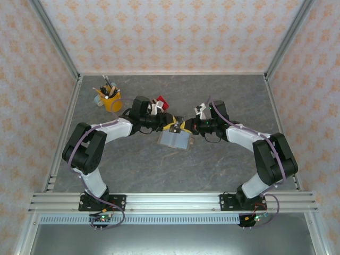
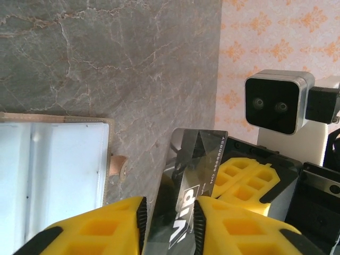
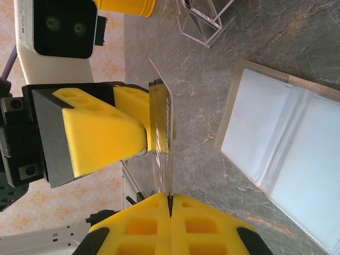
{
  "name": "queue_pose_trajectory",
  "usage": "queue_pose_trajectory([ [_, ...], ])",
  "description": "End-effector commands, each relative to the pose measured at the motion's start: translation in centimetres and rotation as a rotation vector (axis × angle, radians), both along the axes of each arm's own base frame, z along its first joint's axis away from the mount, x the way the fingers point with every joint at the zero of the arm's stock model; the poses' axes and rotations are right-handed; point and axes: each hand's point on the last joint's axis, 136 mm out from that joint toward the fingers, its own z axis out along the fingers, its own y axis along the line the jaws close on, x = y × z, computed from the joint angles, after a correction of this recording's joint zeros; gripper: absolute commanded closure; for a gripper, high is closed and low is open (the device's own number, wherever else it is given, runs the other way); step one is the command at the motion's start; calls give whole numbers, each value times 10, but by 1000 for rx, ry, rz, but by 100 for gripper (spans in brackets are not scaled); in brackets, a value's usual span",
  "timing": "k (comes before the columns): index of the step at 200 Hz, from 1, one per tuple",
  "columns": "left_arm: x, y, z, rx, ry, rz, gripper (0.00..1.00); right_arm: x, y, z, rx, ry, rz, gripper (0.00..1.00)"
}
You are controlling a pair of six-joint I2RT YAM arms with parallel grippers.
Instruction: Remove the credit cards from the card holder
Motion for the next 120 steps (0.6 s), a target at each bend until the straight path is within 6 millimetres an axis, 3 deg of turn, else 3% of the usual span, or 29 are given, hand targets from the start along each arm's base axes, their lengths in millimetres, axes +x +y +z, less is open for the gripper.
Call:
queue_pose_trajectory([
  [1,-2,-4,26,-43,-76,-28,76,-3,0,0,2,-9,15,100],
  [19,-3,-3,26,-38,-80,-28,85,-2,-1,-2,-13,-4,11,100],
  [32,-2,0,25,-15,-83,-18,100,-3,-2,-1,-22,-7,10,95],
  [54,0,14,20,51,-83,18,100,0,-12,-3,-117,-28,-26,74],
  [85,0,44,20,164,-73,91,100,11,-40,-1,-303,-86,-145,40],
  [120,-5,94,24,454,-65,201,100,20,-75,8,-472,-175,-283,23],
])
